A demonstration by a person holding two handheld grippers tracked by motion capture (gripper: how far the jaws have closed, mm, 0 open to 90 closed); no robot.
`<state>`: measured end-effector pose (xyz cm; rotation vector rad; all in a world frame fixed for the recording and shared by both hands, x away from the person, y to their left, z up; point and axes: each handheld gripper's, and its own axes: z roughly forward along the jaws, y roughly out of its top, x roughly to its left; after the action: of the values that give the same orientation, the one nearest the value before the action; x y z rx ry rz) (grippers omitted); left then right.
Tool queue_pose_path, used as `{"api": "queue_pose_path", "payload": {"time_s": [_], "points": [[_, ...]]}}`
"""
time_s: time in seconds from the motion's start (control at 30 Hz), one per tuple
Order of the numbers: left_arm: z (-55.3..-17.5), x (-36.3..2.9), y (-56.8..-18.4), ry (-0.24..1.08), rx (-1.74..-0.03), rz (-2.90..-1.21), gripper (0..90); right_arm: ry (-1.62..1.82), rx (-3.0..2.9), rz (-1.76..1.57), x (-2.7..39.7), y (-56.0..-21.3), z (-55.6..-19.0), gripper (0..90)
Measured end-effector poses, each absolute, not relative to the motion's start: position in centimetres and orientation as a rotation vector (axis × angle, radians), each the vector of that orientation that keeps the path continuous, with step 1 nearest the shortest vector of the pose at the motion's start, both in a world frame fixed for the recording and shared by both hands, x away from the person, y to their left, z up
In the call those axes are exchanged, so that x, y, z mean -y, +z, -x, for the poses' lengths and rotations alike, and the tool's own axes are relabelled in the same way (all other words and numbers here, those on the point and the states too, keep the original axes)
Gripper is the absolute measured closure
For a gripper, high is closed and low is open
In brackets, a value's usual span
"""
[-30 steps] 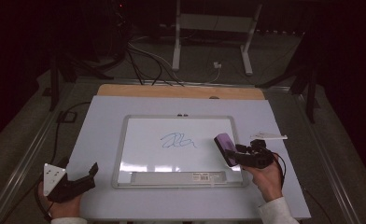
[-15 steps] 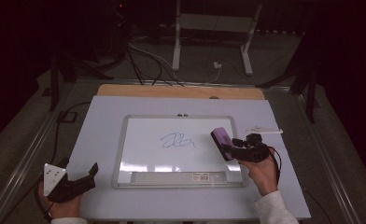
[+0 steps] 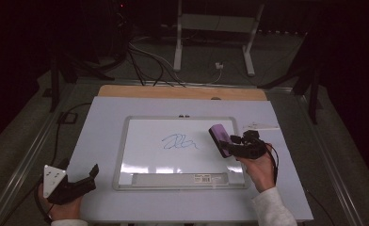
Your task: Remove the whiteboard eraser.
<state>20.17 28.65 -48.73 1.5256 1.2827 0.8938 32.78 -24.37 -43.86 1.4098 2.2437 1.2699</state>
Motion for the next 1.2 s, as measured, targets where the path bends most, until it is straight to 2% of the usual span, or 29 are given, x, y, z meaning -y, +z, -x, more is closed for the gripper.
{"api": "queue_pose_path", "payload": {"time_s": [1.2], "points": [[-20.3, -28.6, -48.8, 0.894, -1.282, -1.532, 0.5, 1.237, -2.257, -1.370, 21.0, -44.0, -35.4, 40.8]]}}
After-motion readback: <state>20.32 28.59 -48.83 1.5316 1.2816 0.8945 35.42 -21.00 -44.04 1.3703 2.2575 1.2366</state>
